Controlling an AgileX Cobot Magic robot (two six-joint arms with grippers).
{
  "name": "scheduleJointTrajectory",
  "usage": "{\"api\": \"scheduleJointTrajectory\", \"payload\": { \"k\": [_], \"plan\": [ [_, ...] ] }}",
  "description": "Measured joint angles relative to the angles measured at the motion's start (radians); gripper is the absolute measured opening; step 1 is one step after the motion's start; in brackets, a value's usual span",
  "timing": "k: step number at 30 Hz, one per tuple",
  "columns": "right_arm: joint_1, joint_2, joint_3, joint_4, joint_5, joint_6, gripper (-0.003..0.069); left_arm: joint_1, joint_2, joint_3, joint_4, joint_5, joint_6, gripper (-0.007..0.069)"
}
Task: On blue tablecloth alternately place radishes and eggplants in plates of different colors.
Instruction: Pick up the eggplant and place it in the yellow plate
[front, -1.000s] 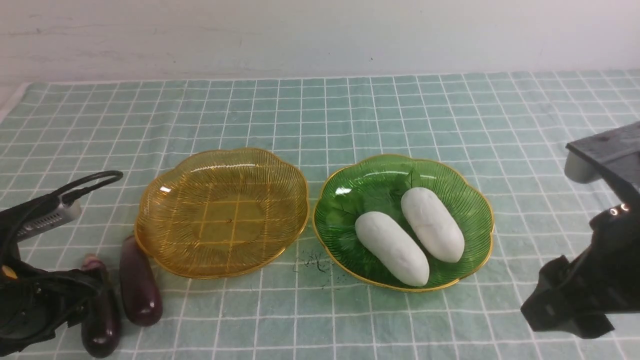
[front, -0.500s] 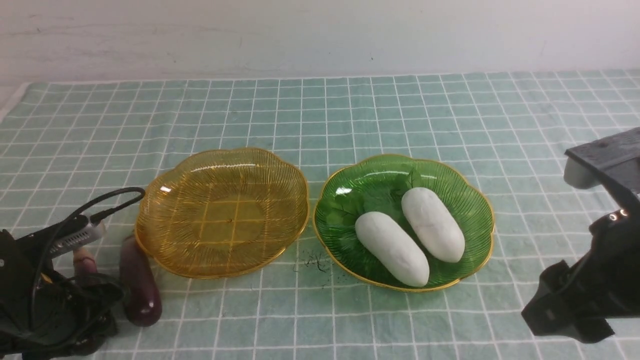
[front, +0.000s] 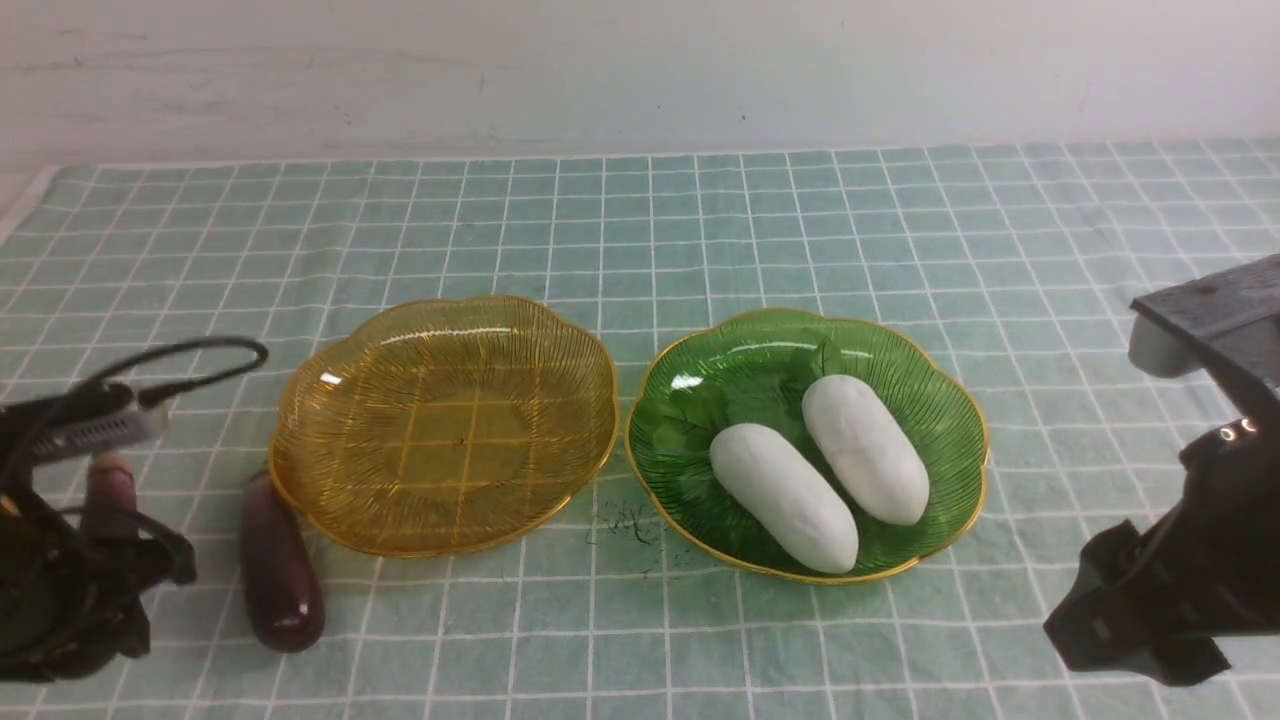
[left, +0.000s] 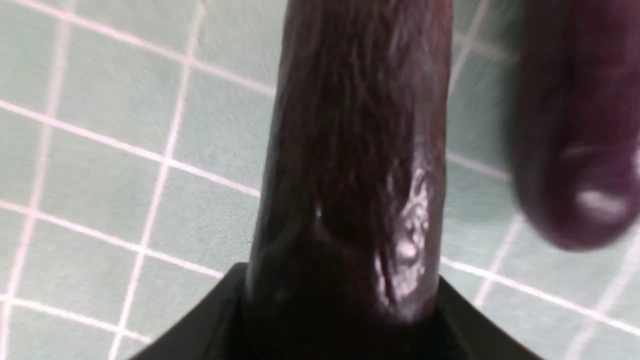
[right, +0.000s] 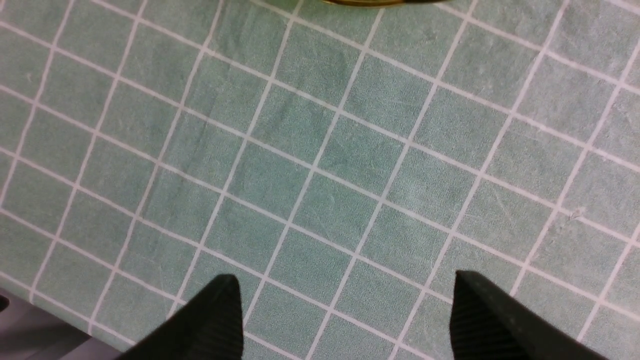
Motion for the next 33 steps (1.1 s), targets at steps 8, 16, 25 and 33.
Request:
{"api": "scheduleJointTrajectory", "payload": {
  "k": [8,16,25,33],
  "plan": [
    [0.0,0.0,0.0,0.0,-0.027,0.0,0.0505,-0.053,0.059,-0.263,-0.344,0.138,0.343,0.0337],
    [0.0,0.0,0.0,0.0,-0.031,-0.003,0.0505,-0.19,0.298,-0.407,-0.504,0.106,0.438,0.0337],
    [0.0,0.0,0.0,0.0,-0.008,-0.037,0.0505,-0.25,0.527,-0.562,-0.469,0.096,0.359,0.0365],
    [0.0,0.0,0.0,-0.001,-0.007,-0.05,0.0505,-0.25,0.581,-0.676,-0.459,0.106,0.377,0.0553]
  ]
}}
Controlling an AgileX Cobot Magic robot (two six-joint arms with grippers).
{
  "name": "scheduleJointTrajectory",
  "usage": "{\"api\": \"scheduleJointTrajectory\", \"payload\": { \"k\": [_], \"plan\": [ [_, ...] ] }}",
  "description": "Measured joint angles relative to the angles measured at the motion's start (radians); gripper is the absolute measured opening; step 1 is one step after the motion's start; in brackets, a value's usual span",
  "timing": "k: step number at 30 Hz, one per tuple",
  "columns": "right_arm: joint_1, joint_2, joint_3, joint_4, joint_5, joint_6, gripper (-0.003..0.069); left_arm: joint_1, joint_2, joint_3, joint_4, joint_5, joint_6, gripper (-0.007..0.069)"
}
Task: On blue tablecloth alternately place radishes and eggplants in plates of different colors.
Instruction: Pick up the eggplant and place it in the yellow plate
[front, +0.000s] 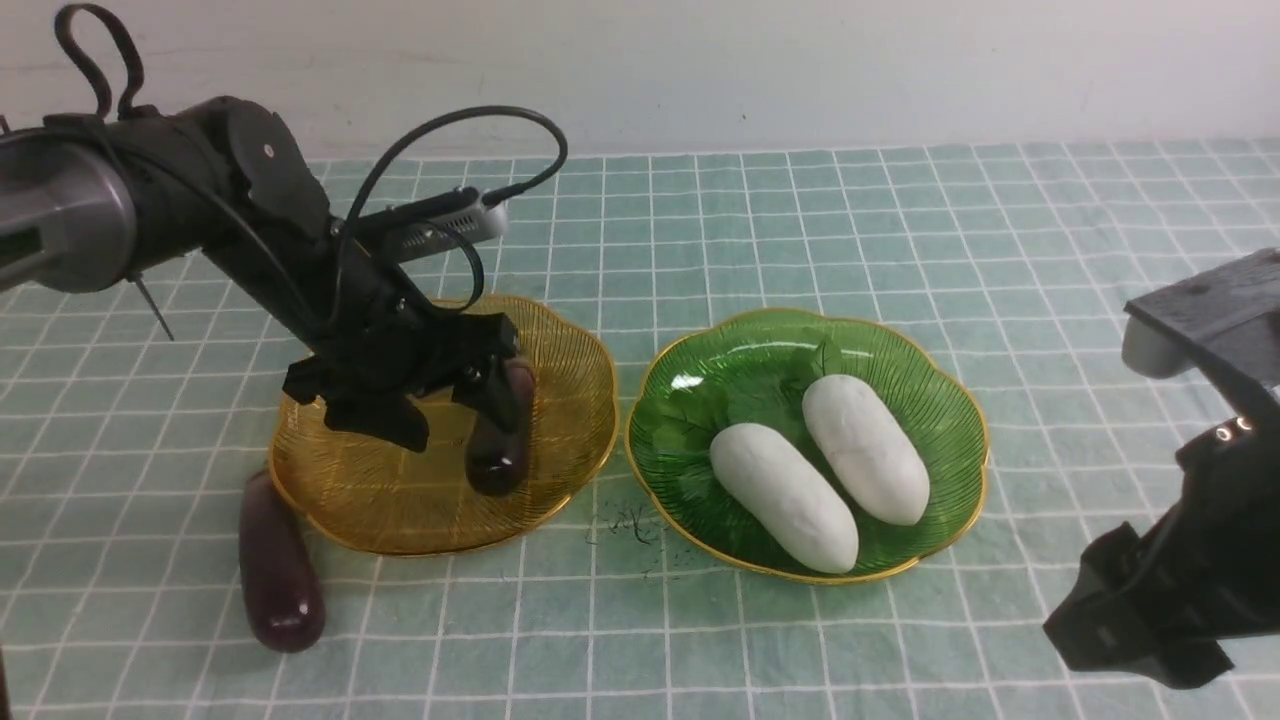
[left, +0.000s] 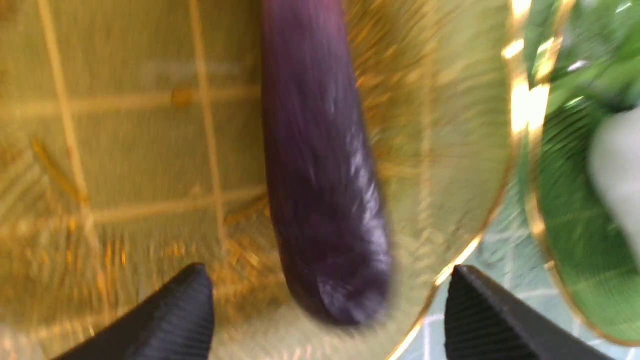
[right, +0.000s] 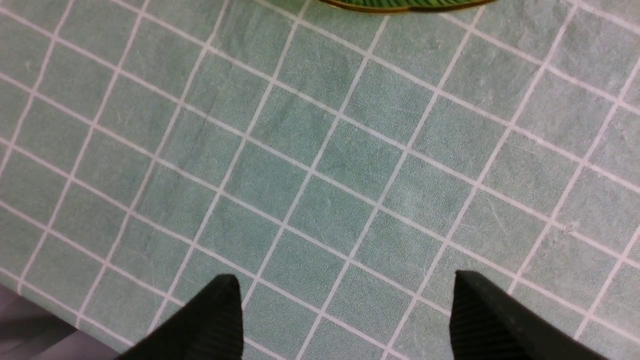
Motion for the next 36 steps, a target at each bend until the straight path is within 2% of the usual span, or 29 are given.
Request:
{"api": "scheduleJointTrajectory", "payload": {
  "k": [3,5,7,9,12,15,17,21,25,29,31,32,36],
  "plan": [
    [0.0,0.0,0.0,0.001,0.001,-0.006,0.0505,0.002,-0.037,-0.036,0.015,0.034,0.004,0.0491],
    [0.0,0.0,0.0,0.001,0.001,-0.005,0.0505,0.005,-0.069,-0.055,0.046,0.088,0.005,0.0417],
    [0.0,0.0,0.0,0.0,0.001,-0.005,0.0505,0.006,-0.11,-0.064,0.103,0.161,0.006,0.0325],
    [0.0,0.0,0.0,0.0,0.002,-0.005,0.0504,0.006,-0.16,-0.058,0.199,0.229,-0.002,0.0195],
    [0.0,0.0,0.0,0.001,0.002,-0.005,0.0503,0.009,-0.243,0.035,0.338,0.242,-0.066,0.0036],
    [0.0,0.0,0.0,0.001,0.002,-0.005,0.0503,0.01,-0.295,0.137,0.397,0.243,-0.118,0.0006],
    [0.0,0.0,0.0,0.005,0.002,-0.005,0.0502,0.01,-0.354,0.302,0.433,0.248,-0.213,-0.0007],
    [0.0,0.0,0.0,0.008,0.0,-0.005,0.0502,0.01,-0.369,0.452,0.439,0.195,-0.342,0.0004],
    [0.0,0.0,0.0,0.015,-0.003,-0.005,0.0502,0.01,-0.355,0.492,0.439,0.139,-0.38,0.0048],
    [0.0,0.0,0.0,0.028,-0.009,-0.006,0.0502,0.01,-0.338,0.501,0.436,0.023,-0.421,0.0227],
    [0.0,0.0,0.0,0.029,-0.012,-0.006,0.0502,0.01,-0.338,0.501,0.435,0.003,-0.428,0.0261],
    [0.0,0.0,0.0,0.03,-0.013,-0.006,0.0502,0.01,-0.338,0.502,0.434,-0.028,-0.438,0.0321],
    [0.0,0.0,0.0,0.03,-0.014,-0.006,0.0502,0.01,-0.338,0.504,0.435,-0.072,-0.441,0.0462]
  ]
}}
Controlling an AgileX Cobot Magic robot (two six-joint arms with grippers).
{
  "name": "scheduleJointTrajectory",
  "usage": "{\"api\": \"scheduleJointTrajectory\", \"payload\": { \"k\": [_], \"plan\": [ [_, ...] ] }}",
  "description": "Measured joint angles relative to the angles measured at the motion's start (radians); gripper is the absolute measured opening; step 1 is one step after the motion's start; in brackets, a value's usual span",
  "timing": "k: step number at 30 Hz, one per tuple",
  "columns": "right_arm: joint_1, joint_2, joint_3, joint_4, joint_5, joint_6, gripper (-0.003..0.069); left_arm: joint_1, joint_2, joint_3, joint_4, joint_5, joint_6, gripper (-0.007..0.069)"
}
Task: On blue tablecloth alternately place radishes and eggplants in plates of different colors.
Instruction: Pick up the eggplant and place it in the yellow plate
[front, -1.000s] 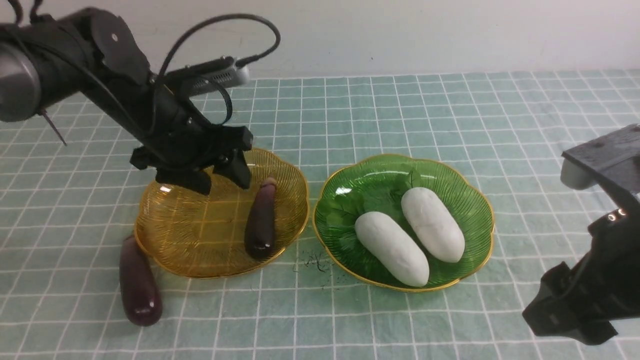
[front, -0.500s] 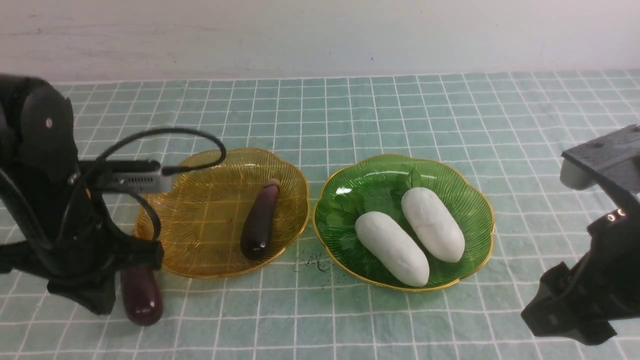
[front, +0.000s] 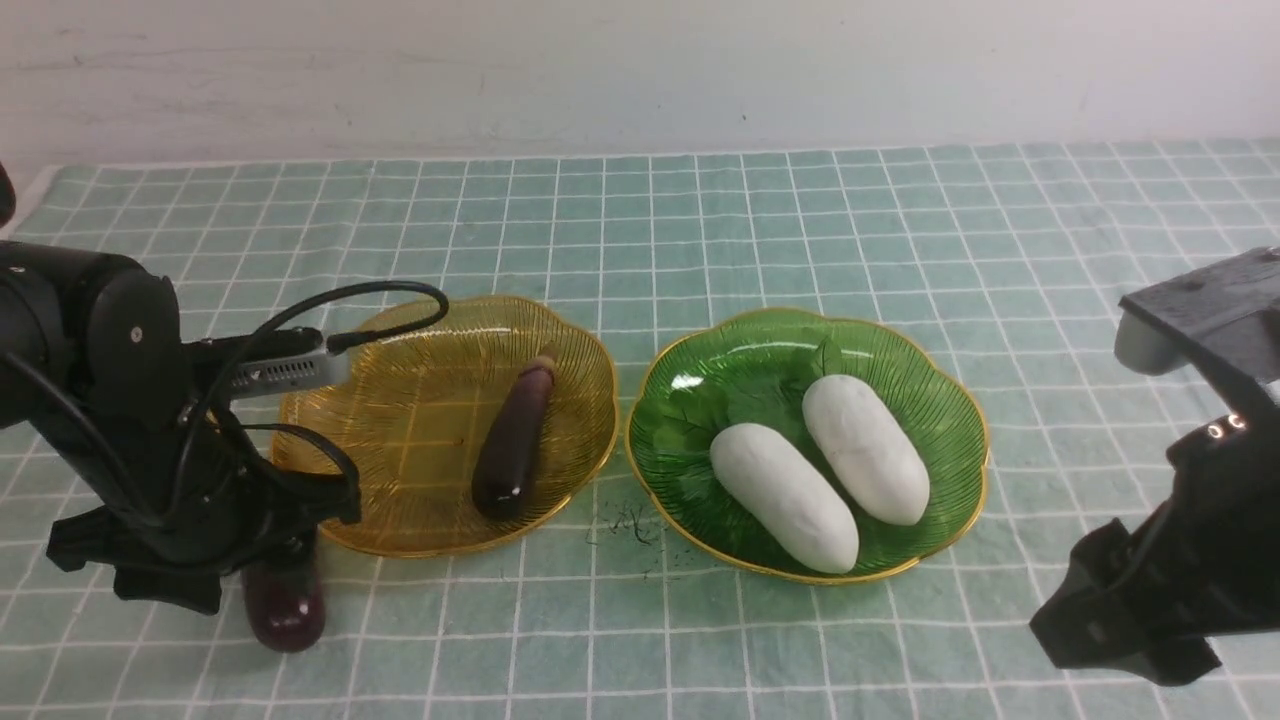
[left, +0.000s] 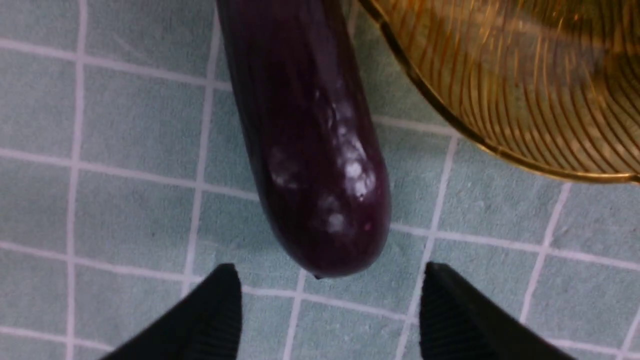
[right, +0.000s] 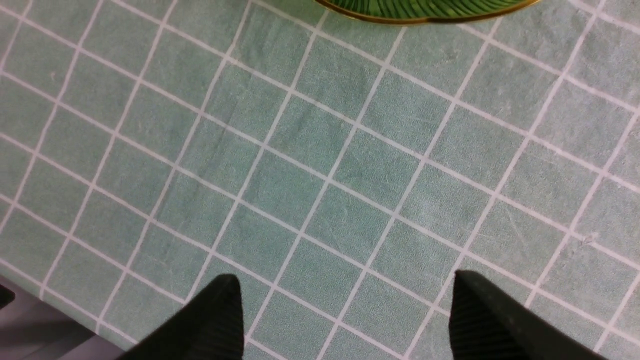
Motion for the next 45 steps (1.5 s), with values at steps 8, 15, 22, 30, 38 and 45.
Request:
{"api": "scheduleJointTrajectory", "payload": {
  "k": [8,15,22,30,38,45],
  "plan": [
    [0.0,0.0,0.0,0.01,0.0,0.0,0.05,0.0,0.012,0.0,0.008,-0.057,-0.002,0.0552],
    [0.0,0.0,0.0,0.017,0.0,0.0,0.0499,0.0,0.118,0.0,0.004,-0.06,-0.024,0.0552],
    [0.0,0.0,0.0,0.019,-0.001,0.0,0.0499,0.0,0.203,0.0,0.013,-0.014,-0.026,0.0507],
    [0.0,0.0,0.0,0.019,-0.006,0.0,0.0499,0.0,0.206,0.0,0.103,-0.004,-0.042,0.0338],
    [0.0,0.0,0.0,0.019,-0.01,-0.015,0.0498,0.0,0.126,0.0,0.234,0.147,-0.076,0.0338],
    [0.0,0.0,0.0,0.02,-0.012,-0.019,0.0498,0.0,-0.04,-0.09,0.296,0.308,-0.076,0.0338]
  ]
}}
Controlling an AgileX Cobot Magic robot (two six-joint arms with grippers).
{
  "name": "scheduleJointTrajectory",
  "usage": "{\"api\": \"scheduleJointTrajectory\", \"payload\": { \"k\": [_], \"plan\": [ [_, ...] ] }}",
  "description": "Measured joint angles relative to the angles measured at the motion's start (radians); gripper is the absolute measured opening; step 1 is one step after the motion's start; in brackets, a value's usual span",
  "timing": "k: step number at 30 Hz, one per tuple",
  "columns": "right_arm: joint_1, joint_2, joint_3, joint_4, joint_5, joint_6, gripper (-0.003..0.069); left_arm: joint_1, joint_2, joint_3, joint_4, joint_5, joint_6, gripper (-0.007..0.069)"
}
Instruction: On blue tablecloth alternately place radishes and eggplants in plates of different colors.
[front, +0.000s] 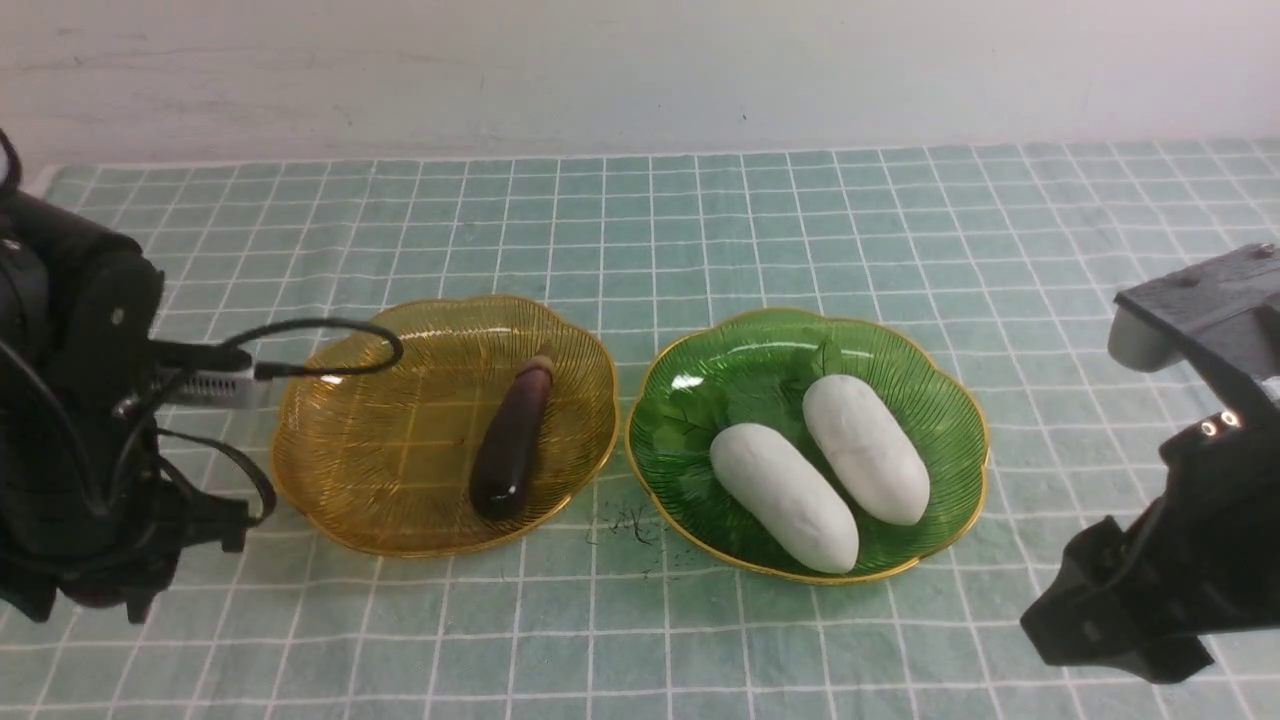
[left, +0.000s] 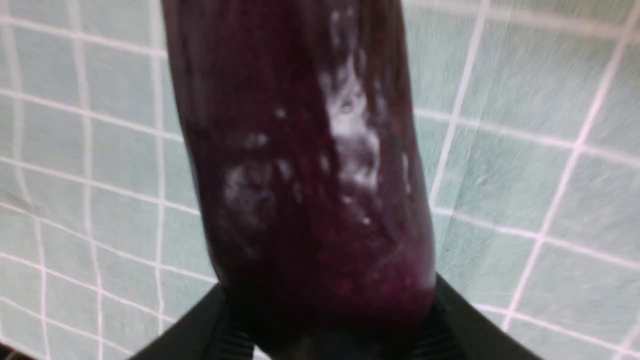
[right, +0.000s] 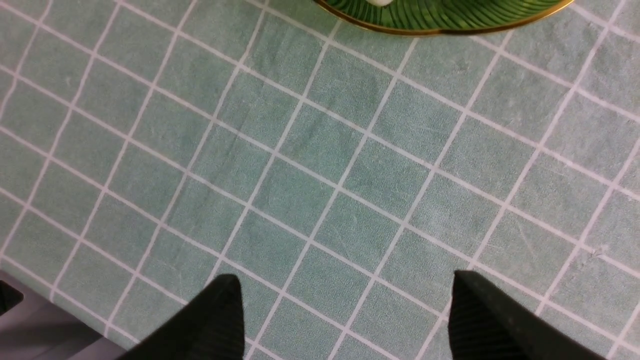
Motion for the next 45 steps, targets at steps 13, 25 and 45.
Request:
{"api": "scheduleJointTrajectory", "payload": {
  "k": [13,25,45],
  "plan": [
    [0.0,0.0,0.0,0.009,-0.026,-0.01,0.0498,-0.029,0.094,-0.118,-0.327,-0.202,0.199,0.0338],
    [0.0,0.0,0.0,0.006,0.018,-0.032,0.0412,-0.038,0.2,-0.118,-0.333,-0.369,0.226,0.051],
    [0.0,-0.571,0.379,-0.035,-0.35,-0.006,0.0067,-0.038,0.2,-0.119,-0.333,-0.368,0.227,0.0531]
  ]
}}
